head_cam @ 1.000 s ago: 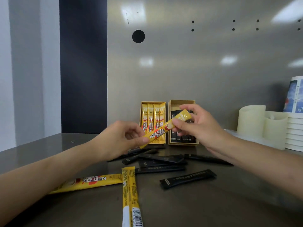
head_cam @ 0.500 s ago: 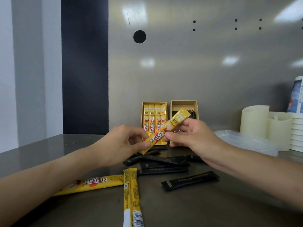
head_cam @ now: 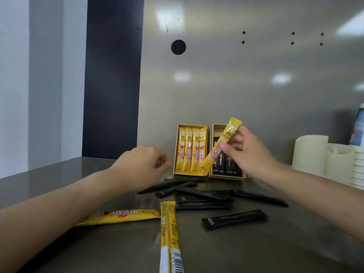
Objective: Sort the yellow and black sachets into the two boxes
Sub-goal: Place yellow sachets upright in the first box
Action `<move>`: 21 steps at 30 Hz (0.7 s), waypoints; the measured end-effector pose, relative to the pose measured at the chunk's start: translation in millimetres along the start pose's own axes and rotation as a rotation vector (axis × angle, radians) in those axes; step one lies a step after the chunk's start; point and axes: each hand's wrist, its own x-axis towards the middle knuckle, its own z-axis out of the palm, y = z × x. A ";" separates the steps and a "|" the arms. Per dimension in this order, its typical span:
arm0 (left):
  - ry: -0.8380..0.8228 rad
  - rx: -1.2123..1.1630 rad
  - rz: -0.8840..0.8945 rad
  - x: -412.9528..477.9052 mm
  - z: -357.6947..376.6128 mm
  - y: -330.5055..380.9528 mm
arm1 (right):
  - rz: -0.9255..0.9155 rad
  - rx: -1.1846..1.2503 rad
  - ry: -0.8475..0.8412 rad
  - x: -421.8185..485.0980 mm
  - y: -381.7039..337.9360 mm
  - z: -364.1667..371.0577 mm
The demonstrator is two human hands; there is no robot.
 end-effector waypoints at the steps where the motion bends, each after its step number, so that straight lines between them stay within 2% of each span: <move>1: -0.021 0.012 -0.004 -0.5 0.4 0.5 | -0.018 -0.058 -0.018 6.1 -3.9 4.4; 6: -0.100 0.049 0.024 -1.1 3.3 2.4 | -0.119 -0.219 -0.096 40.3 -29.9 43.4; 11: -0.111 0.076 0.046 -3.1 0.5 2.9 | -0.040 -0.319 -0.104 64.7 -21.4 79.3; 16: -0.115 0.092 0.077 -2.1 2.0 4.3 | 0.036 -0.306 -0.105 73.7 -3.8 94.3; 21: -0.126 0.111 0.088 -2.3 2.0 4.7 | 0.005 -0.278 -0.049 75.4 4.4 99.8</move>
